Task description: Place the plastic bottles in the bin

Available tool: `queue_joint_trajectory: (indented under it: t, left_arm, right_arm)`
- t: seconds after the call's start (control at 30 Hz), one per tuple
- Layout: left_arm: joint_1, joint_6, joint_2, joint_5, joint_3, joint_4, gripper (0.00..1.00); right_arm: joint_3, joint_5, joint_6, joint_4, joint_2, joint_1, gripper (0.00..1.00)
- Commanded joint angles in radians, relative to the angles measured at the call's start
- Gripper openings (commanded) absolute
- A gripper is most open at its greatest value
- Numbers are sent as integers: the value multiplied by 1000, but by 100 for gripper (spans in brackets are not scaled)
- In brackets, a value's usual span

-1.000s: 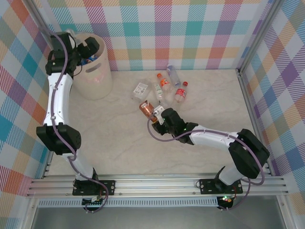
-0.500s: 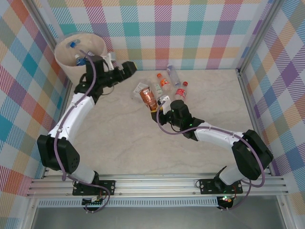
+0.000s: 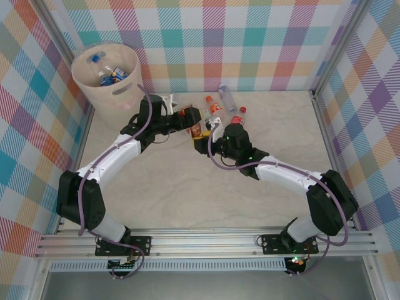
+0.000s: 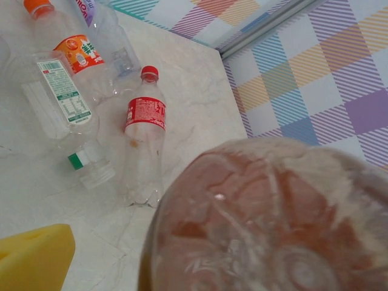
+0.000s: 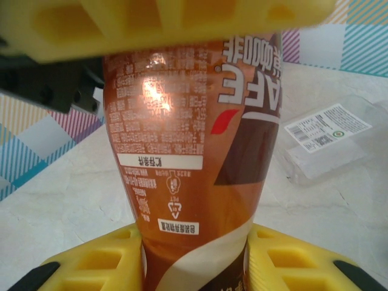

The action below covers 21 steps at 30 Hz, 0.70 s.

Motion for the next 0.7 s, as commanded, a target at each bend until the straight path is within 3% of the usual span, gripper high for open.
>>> queue_joint_trajectory:
  t: [0.0,0.17,0.27,0.4,0.67]
  left_arm:
    - [-2,9,-39,61,-11,44,94]
    - [-1,22,-32,88,7,25,72]
    - [-1,16,-28,90,18,12,64]
    - [-1,-14,-26,101,27,22,59]
    - [1,-39,-15,74,43,15,55]
  right_arm:
    - [42,-36,23,10,14,-4,16]
    - [64,-27,18,-24,20,-6,17]
    - [71,-47,3,-53,13,-7,21]
    - [66,-108,-20,-90,-9,-14,35]
    - [25,-116,-39,-141,-74,-25,57]
